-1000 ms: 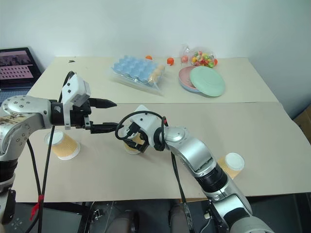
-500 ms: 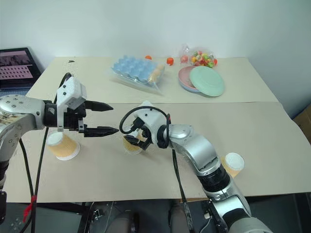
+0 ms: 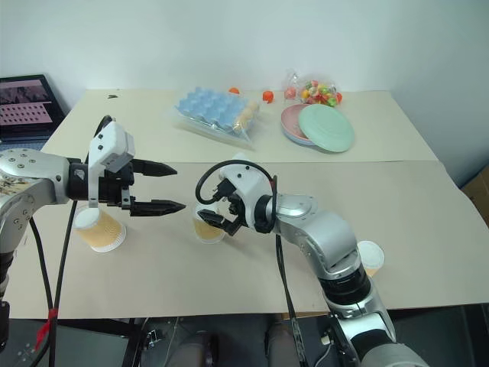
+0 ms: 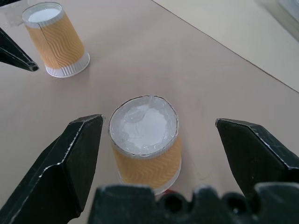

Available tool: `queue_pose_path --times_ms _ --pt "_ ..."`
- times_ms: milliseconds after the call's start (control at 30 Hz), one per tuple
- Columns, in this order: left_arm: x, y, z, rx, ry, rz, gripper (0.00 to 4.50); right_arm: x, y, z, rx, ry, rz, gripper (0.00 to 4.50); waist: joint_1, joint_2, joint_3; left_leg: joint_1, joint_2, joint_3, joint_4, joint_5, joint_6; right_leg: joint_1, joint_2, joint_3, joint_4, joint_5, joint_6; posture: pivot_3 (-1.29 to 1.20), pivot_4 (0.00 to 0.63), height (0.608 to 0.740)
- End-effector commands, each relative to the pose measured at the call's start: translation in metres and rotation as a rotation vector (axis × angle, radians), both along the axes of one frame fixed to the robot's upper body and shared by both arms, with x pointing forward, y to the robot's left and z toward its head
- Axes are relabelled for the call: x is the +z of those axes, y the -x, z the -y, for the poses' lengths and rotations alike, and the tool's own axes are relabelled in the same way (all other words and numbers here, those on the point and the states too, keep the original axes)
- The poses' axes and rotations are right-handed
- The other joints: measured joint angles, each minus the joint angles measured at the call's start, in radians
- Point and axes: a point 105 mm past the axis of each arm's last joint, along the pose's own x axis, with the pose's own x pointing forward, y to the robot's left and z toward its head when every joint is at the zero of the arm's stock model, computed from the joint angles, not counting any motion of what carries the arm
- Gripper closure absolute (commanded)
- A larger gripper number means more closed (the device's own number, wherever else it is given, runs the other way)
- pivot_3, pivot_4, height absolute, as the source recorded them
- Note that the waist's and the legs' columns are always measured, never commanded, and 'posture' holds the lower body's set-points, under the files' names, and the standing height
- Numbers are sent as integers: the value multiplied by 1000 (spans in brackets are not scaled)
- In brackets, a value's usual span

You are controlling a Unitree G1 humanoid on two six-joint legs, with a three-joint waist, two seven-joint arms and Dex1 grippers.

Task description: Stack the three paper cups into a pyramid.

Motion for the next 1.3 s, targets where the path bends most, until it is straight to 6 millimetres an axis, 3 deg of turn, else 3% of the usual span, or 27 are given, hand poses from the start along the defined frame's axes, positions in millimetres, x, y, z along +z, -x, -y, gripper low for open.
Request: queue_pose_path --times_ms 33,133,233,400,500,633,733,800,967,1100,1300 --pt "8 4 -1 -20 -18 27 0 14 7 18 -34 -36 15 23 1 0 0 0 0 0 0 0 0 0 0 0 0 0 0 0 150 736" --pt "2 10 -3 -45 -47 -9 0 21 9 43 -108 -26 -3 23 1 0 0 0 0 0 0 0 0 0 0 0 0 0 0 0 150 736" --pt "-10 15 2 -98 -48 -69 0 46 9 100 -318 -27 39 23 4 0 0 0 0 0 0 0 0 0 0 0 0 0 0 0 150 736" --pt "-15 11 15 -180 -31 -92 0 79 24 159 -482 23 165 23 22 0 0 -1 0 0 0 0 0 0 -1 -1 -1 0 0 0 150 736" --pt "-17 7 22 -224 -22 -103 0 89 41 193 -569 118 178 23 24 1 1 -1 0 0 -1 0 0 1 0 -1 -2 0 0 0 150 736" --pt "-19 2 30 -275 -23 -107 0 108 65 222 -637 190 168 23 21 1 1 0 0 2 -1 0 0 1 0 1 -2 0 0 0 150 736" --pt "-21 -2 37 -328 -18 -115 0 98 96 255 -750 239 89 23 31 -1 0 1 1 3 -1 -1 1 3 0 1 -3 -1 1 0 150 736" --pt "-22 -3 41 -351 -22 -118 0 84 112 263 -780 236 56 23 33 -3 -1 1 1 3 -1 -1 1 5 0 0 -5 -1 1 0 150 736" --pt "-18 -7 45 -371 -20 -107 0 45 136 252 -735 143 42 23 29 -4 0 6 1 3 0 -1 2 12 1 2 -6 -6 10 0 150 736" --pt "-15 -9 46 -373 -17 -101 0 22 143 250 -774 -14 72 23 25 -4 0 8 1 5 0 -1 2 17 1 4 -5 -6 11 0 150 736" --pt "-12 -10 49 -366 -10 -96 0 -10 142 232 -774 -89 78 23 23 0 -1 11 2 6 0 -1 2 16 1 5 -4 -6 11 0 150 736"
